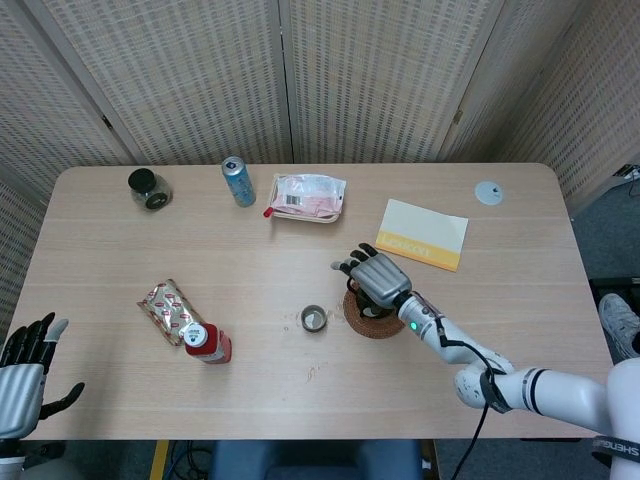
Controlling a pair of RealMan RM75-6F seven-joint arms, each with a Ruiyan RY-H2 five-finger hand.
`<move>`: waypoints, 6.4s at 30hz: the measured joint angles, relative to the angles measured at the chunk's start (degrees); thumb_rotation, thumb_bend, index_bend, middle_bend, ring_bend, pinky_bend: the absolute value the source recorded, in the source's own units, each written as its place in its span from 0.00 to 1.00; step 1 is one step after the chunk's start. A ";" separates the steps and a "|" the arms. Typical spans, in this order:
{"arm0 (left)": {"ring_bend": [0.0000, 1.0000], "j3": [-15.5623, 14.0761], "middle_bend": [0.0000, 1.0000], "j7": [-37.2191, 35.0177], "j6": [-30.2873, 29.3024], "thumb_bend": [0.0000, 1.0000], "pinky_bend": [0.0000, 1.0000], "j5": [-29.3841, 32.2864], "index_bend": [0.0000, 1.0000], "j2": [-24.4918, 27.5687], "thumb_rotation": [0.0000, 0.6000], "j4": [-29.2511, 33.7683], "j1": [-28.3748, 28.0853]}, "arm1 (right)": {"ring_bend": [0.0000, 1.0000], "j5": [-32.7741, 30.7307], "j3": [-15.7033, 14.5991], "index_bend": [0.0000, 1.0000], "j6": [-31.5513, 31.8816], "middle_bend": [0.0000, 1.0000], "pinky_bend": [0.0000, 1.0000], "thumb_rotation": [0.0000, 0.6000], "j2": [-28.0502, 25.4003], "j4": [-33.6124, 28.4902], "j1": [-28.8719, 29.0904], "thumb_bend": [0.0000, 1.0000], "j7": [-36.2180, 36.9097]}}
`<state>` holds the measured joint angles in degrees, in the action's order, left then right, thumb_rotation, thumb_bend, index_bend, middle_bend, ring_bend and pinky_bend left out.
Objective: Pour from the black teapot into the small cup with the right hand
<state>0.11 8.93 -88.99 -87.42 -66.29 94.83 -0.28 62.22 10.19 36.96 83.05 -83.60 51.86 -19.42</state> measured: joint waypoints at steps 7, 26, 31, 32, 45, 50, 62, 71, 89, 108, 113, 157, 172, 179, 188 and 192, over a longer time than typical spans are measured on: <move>0.00 0.04 0.00 -0.08 0.24 0.21 0.00 0.30 0.03 -0.09 1.00 -0.29 0.03 | 0.10 -1.96 -0.84 0.20 -1.73 0.27 0.08 1.00 2.43 3.00 2.46 0.00 -0.14; 0.00 -0.02 0.00 0.40 0.31 0.21 0.00 0.35 0.03 -0.12 1.00 -0.08 0.21 | 0.11 -3.80 -2.92 0.22 -1.75 0.36 0.08 1.00 4.12 6.96 3.81 0.00 1.73; 0.00 0.03 0.00 0.19 0.11 0.21 0.00 0.41 0.03 -0.08 1.00 -0.25 0.36 | 0.14 -3.31 -3.18 0.23 -0.74 0.40 0.08 1.00 3.38 5.92 3.48 0.00 2.10; 0.00 0.04 0.00 0.14 0.08 0.21 0.00 0.41 0.03 -0.07 1.00 -0.29 0.38 | 0.14 -3.23 -3.24 0.23 -0.52 0.40 0.08 1.00 3.18 5.57 3.39 0.00 2.12; 0.00 0.11 0.00 -0.84 -0.31 0.21 0.00 0.06 0.03 -0.06 1.00 -0.82 0.52 | 0.19 -1.13 -5.08 0.23 5.58 0.42 0.08 1.00 -2.87 -4.02 0.46 0.00 0.44; 0.00 0.05 0.00 -1.45 -0.43 0.21 0.00 0.05 0.03 -0.09 1.00 -1.24 0.69 | 0.20 0.45 -6.74 0.24 9.53 0.42 0.08 1.00 -6.56 -8.69 -2.31 0.00 -0.58; 0.00 -0.07 0.00 -2.24 -0.25 0.21 0.00 -0.21 0.03 -0.76 1.00 -1.99 0.66 | 0.20 6.45 -11.03 0.33 15.45 0.35 0.08 1.00 -11.93 -14.14 -8.82 0.00 -0.69; 0.00 -0.21 0.00 -2.70 -0.15 0.21 0.00 0.00 0.03 -0.93 1.00 -2.24 0.87 | 0.21 9.27 -12.22 0.34 16.60 0.35 0.08 1.00 -12.08 -11.94 -11.17 0.00 -0.13; 0.00 -0.31 0.00 -2.58 -0.41 0.21 0.00 0.12 0.03 -0.99 1.00 -2.23 1.30 | 0.29 13.55 -11.83 0.38 15.21 0.39 0.08 1.00 -9.16 -7.23 -12.82 0.00 3.88; 0.00 -0.28 0.00 -2.08 -0.20 0.21 0.00 0.32 0.03 -1.03 1.00 -1.96 1.38 | 0.33 18.32 -11.63 0.44 13.18 0.47 0.08 1.00 -6.50 -2.05 -12.77 0.00 8.76; 0.00 -0.31 0.00 -2.36 -0.21 0.21 0.00 0.54 0.03 -1.02 1.00 -2.17 1.55 | 0.34 18.33 -11.62 0.45 12.71 0.47 0.08 1.00 -6.19 -1.29 -12.95 0.00 9.08; 0.00 -0.18 0.00 -3.15 0.32 0.21 0.00 1.03 0.03 -1.50 1.00 -3.29 1.61 | 0.35 18.87 -12.46 0.50 9.86 0.51 0.08 1.00 -4.14 2.23 -14.01 0.00 9.34; 0.00 -0.14 0.00 -3.29 0.13 0.21 0.00 1.02 0.03 -1.33 1.00 -3.25 1.72 | 0.57 18.38 -11.85 0.67 9.53 0.69 0.08 1.00 -3.94 1.80 -14.06 0.00 9.23; 0.00 -0.10 0.00 -3.42 0.18 0.21 0.00 0.92 0.03 -1.36 1.00 -3.29 1.63 | 0.67 17.87 -10.43 0.76 8.99 0.78 0.08 1.00 -4.00 1.35 -13.15 0.00 10.42; 0.00 -0.14 0.00 -3.40 0.08 0.21 0.00 0.91 0.03 -1.29 1.00 -3.19 1.73 | 0.69 17.92 -9.55 0.78 7.65 0.79 0.08 0.98 -4.60 0.42 -11.78 0.00 11.73; 0.00 -0.14 0.00 -3.32 0.19 0.21 0.00 0.93 0.03 -1.30 1.00 -3.14 1.67 | 0.69 17.77 -9.55 0.78 6.62 0.79 0.08 0.71 -4.84 0.10 -11.21 0.00 12.12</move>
<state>-0.02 5.61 -88.80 -86.49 -67.59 91.69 1.39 80.00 0.65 43.58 78.20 -83.50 40.66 -7.30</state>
